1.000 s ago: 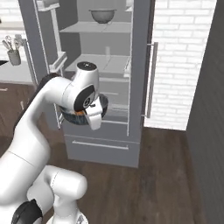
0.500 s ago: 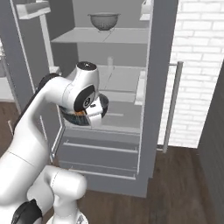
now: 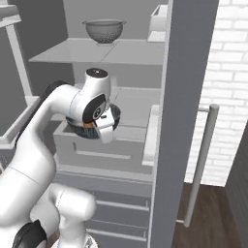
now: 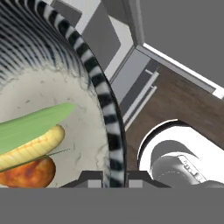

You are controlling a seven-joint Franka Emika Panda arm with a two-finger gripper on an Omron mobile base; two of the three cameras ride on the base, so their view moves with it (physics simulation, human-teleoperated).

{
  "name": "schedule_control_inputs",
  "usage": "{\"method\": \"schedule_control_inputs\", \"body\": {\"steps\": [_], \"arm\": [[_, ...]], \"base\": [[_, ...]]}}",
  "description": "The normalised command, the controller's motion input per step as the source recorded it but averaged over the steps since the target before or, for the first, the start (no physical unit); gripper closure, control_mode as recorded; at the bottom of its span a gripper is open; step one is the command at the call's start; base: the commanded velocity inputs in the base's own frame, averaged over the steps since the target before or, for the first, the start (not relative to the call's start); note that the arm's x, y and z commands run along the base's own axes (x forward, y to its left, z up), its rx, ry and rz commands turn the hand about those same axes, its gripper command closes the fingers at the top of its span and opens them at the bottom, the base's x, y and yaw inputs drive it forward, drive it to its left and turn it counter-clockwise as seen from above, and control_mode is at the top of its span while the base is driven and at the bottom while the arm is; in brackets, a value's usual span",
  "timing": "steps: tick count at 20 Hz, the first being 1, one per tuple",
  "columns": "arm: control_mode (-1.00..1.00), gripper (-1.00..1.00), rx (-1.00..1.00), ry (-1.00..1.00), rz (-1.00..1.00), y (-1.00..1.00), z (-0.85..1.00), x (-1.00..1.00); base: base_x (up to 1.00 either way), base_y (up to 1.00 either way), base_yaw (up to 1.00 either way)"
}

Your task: Pick the chicken drumstick and corn from their plates and place them in the bowl. Then put the bowl in the fridge.

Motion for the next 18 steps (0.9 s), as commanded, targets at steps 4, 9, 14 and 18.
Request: {"method": "schedule_control_inputs", "body": {"steps": [4, 9, 14, 18], "arm": [[1.00, 1.00, 0.00, 0.00, 0.00, 0.00, 0.00, 0.00], [-1.00, 1.00, 0.00, 0.00, 0.00, 0.00, -0.01, 0.08], [-1.00, 1.00, 0.00, -0.07, 0.00, 0.04, -0.23, 0.76], [-1.00, 1.00, 0.00, -0.02, 0.00, 0.01, -0.20, 0.81]], "base": [[0.50, 0.04, 0.00], [0.18, 0.01, 0.00], [0.00, 0.00, 0.00], [0.00, 0.00, 0.00]]}}
